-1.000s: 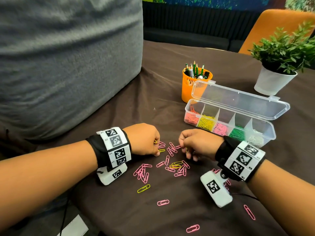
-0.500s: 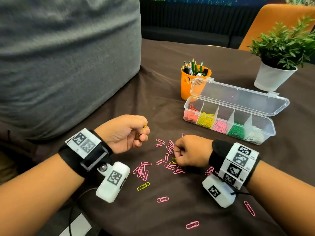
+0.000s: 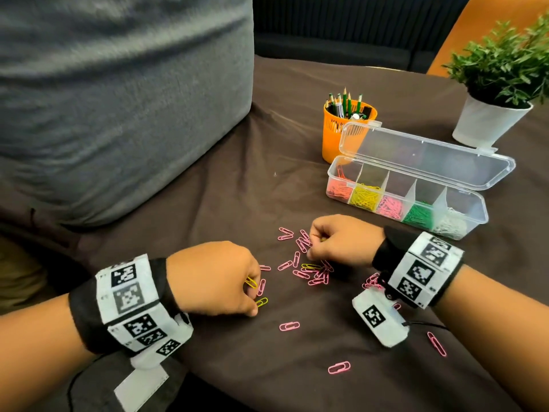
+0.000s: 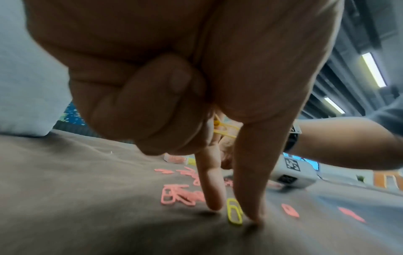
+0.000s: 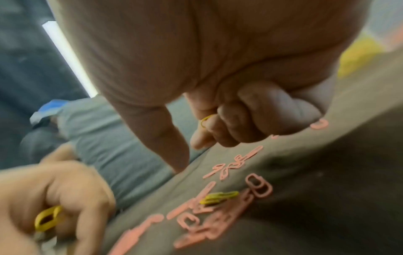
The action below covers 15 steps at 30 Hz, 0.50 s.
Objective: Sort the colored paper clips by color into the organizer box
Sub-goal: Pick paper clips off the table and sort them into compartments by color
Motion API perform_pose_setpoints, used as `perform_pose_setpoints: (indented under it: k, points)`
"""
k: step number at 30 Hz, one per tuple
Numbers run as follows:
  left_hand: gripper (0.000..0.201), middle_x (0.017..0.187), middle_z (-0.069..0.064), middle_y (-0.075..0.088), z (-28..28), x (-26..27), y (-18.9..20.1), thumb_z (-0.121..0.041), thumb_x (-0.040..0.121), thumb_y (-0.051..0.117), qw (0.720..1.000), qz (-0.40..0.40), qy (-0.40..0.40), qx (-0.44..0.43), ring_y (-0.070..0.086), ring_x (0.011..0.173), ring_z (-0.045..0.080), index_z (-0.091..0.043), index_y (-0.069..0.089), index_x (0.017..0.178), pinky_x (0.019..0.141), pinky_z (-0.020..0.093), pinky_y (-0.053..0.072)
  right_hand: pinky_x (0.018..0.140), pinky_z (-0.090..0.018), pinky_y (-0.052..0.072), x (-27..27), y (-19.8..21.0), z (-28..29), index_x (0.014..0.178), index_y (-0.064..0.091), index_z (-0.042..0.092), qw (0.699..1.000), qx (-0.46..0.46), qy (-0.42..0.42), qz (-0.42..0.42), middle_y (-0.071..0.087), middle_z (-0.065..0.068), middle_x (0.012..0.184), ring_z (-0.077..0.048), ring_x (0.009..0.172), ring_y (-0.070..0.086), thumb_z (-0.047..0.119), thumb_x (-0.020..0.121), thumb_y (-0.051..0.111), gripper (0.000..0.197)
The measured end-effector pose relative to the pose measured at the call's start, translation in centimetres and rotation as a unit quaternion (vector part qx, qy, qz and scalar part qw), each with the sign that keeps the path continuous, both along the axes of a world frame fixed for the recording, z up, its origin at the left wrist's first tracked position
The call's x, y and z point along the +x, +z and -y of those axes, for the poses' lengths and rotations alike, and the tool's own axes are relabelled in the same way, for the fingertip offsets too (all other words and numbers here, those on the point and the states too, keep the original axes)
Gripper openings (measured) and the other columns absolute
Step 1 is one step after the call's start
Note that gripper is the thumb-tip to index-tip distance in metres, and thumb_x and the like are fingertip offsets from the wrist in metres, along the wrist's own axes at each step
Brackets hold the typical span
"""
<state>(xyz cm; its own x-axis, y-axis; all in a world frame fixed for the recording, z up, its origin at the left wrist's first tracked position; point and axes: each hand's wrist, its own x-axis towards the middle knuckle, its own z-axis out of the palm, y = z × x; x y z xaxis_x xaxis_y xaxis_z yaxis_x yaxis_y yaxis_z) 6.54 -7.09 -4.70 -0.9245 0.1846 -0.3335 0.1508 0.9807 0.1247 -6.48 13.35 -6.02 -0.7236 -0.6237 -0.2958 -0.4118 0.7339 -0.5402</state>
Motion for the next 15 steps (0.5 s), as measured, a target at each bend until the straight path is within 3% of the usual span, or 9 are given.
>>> perform_pose_setpoints:
  k: [3, 5, 8, 10, 11, 12, 13, 15]
  points:
    - [0.024, 0.078, -0.008, 0.068, -0.3, 0.3, -0.7, -0.048, 0.078, 0.068, 1.0, -0.011, -0.003, -0.024, 0.061, 0.073, 0.01, -0.028, 0.066, 0.092, 0.068, 0.026, 0.05, 0.076, -0.034, 0.054, 0.8, 0.0, 0.8, 0.082, 0.066, 0.011, 0.989, 0.105, 0.068, -0.073, 0.07, -0.004, 0.084, -0.023, 0.081, 0.064, 0.028, 0.079, 0.073, 0.019]
    - [0.017, 0.078, -0.006, 0.067, -0.4, 0.4, -0.7, -0.04, 0.082, 0.062, 0.999, -0.035, -0.014, -0.024, 0.059, 0.071, 0.013, -0.026, 0.066, 0.09, 0.066, 0.027, 0.048, 0.079, -0.037, 0.055, 1.1, -0.2, 1.0, 0.086, 0.068, 0.008, 0.986, 0.124, 0.077, -0.078, 0.071, -0.007, 0.089, -0.027, 0.087, 0.065, 0.025, 0.08, 0.071, 0.018]
    - [0.014, 0.074, -0.005, 0.064, 0.0, 0.4, -0.9, -0.034, 0.081, 0.056, 0.999, -0.041, -0.016, 0.005, 0.055, 0.068, 0.013, -0.023, 0.064, 0.086, 0.065, 0.027, 0.046, 0.079, -0.037, 0.056, 0.9, -0.2, 0.7, 0.079, 0.067, 0.009, 0.99, 0.104, 0.075, -0.061, 0.072, -0.008, 0.088, -0.026, 0.086, 0.067, 0.021, 0.079, 0.071, 0.013]
    - [0.014, 0.066, -0.007, 0.058, 0.1, -0.2, -0.8, -0.034, 0.077, 0.055, 0.997, 0.011, 0.017, 0.078, 0.05, 0.06, 0.01, -0.021, 0.059, 0.078, 0.061, 0.027, 0.045, 0.071, -0.034, 0.057, 0.3, 0.1, 0.1, 0.068, 0.063, 0.013, 0.997, 0.051, 0.05, -0.015, 0.074, -0.007, 0.083, -0.023, 0.077, 0.068, 0.019, 0.077, 0.069, 0.012]
    - [0.016, 0.06, -0.007, 0.051, 0.2, -0.4, -0.7, -0.035, 0.074, 0.055, 0.983, 0.057, 0.065, 0.164, 0.043, 0.053, 0.009, -0.019, 0.055, 0.072, 0.055, 0.028, 0.041, 0.06, -0.031, 0.053, 0.0, 0.2, -0.3, 0.065, 0.061, 0.015, 0.999, 0.006, 0.023, 0.023, 0.072, -0.008, 0.078, -0.023, 0.066, 0.064, 0.018, 0.077, 0.068, 0.014]
    - [0.016, 0.057, -0.007, 0.043, 0.1, -0.8, -0.6, -0.033, 0.07, 0.053, 0.945, 0.11, 0.128, 0.28, 0.035, 0.048, 0.011, -0.018, 0.048, 0.067, 0.048, 0.028, 0.033, 0.049, -0.028, 0.043, -0.3, 0.4, -0.7, 0.064, 0.058, 0.016, 0.994, -0.064, -0.025, 0.082, 0.067, -0.012, 0.071, -0.021, 0.054, 0.055, 0.016, 0.078, 0.064, 0.015]
    - [0.013, 0.058, -0.004, 0.034, 0.1, -1.4, -0.5, -0.03, 0.066, 0.051, 0.883, 0.159, 0.192, 0.397, 0.027, 0.045, 0.012, -0.02, 0.042, 0.065, 0.043, 0.025, 0.024, 0.043, -0.024, 0.033, -0.6, 0.6, -1.3, 0.065, 0.055, 0.014, 0.971, -0.153, -0.088, 0.163, 0.058, -0.014, 0.065, -0.019, 0.047, 0.044, 0.014, 0.081, 0.058, 0.016]
    - [0.012, 0.063, 0.0, 0.022, -0.1, -2.8, 0.0, -0.025, 0.065, 0.047, 0.752, 0.218, 0.263, 0.564, 0.016, 0.044, 0.012, -0.02, 0.035, 0.064, 0.04, 0.02, 0.013, 0.04, -0.017, 0.019, -2.0, 1.1, -2.4, 0.071, 0.047, 0.012, 0.882, -0.311, -0.206, 0.29, 0.047, -0.01, 0.062, -0.012, 0.043, 0.033, 0.008, 0.089, 0.044, 0.018]
